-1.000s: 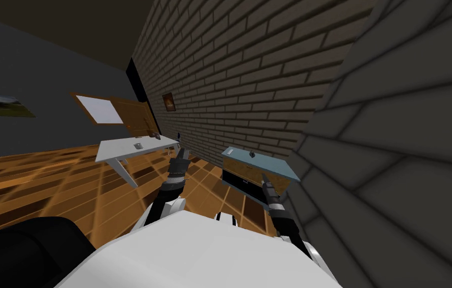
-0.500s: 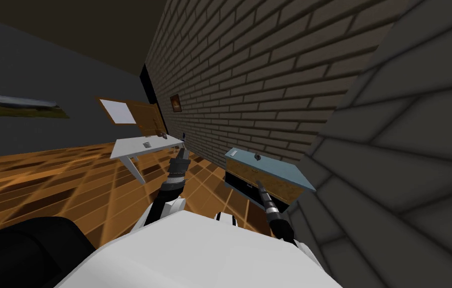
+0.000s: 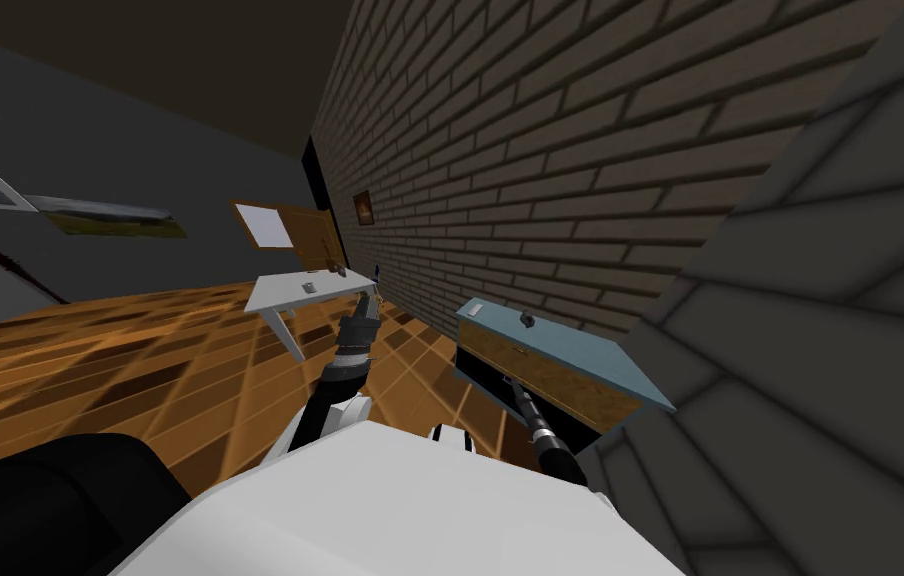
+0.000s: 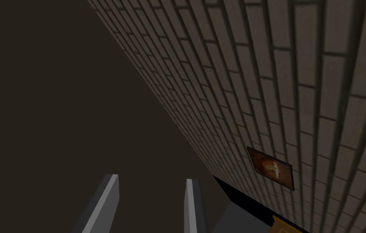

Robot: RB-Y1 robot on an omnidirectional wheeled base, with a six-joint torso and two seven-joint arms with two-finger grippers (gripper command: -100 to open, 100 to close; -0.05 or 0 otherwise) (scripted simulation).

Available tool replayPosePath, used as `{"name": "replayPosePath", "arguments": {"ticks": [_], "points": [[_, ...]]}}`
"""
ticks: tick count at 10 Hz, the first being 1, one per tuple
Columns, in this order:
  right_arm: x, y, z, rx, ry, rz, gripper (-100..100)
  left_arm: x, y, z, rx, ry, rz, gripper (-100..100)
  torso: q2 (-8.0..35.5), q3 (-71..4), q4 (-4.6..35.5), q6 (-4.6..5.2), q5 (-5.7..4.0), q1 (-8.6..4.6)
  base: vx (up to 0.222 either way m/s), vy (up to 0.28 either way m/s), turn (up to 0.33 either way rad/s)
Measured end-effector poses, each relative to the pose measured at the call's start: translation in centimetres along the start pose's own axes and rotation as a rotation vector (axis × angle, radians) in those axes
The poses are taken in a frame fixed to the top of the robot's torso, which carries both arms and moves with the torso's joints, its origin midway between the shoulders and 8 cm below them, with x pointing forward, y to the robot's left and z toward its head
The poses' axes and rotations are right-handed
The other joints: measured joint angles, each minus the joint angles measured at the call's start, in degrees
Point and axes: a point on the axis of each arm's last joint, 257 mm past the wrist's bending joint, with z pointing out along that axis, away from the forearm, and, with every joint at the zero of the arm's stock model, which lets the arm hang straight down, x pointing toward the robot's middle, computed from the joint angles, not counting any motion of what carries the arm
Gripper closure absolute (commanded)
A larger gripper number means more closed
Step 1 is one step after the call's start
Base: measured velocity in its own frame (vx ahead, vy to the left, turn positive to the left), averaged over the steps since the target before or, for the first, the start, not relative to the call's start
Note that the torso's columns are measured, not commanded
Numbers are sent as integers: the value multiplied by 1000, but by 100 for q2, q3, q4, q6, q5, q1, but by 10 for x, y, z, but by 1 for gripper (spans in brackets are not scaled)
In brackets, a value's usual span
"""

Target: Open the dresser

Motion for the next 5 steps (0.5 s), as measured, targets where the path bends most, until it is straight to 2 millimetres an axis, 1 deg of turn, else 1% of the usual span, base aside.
{"name": "replayPosePath", "arguments": {"ticks": [1, 2, 3, 4, 5], "points": [[2, -7, -1, 25, 5, -13, -100, 0, 0, 0, 0, 0, 0, 0, 11, 7, 3, 0, -2, -6, 50, 8, 209], [11, -22, -2, 70, 24, -50, -100, 0, 0, 0, 0, 0, 0, 0, 0, 3, 1, -6, -3, -3, 53, 8, 97], [17, -37, -4, 112, 36, -80, -100, 0, 0, 0, 0, 0, 0, 0, -4, -2, -1, 1, -1, -2, 72, 20, 162], [17, -53, -9, 155, 55, -126, -100, 0, 0, 0, 0, 0, 0, 0, -11, -6, -2, -3, 0, 1, 72, 7, 76], [18, -69, -11, 202, 63, -156, -100, 0, 0, 0, 0, 0, 0, 0, -10, -5, -3, 0, -1, -2, 38, -2, -19]]}}
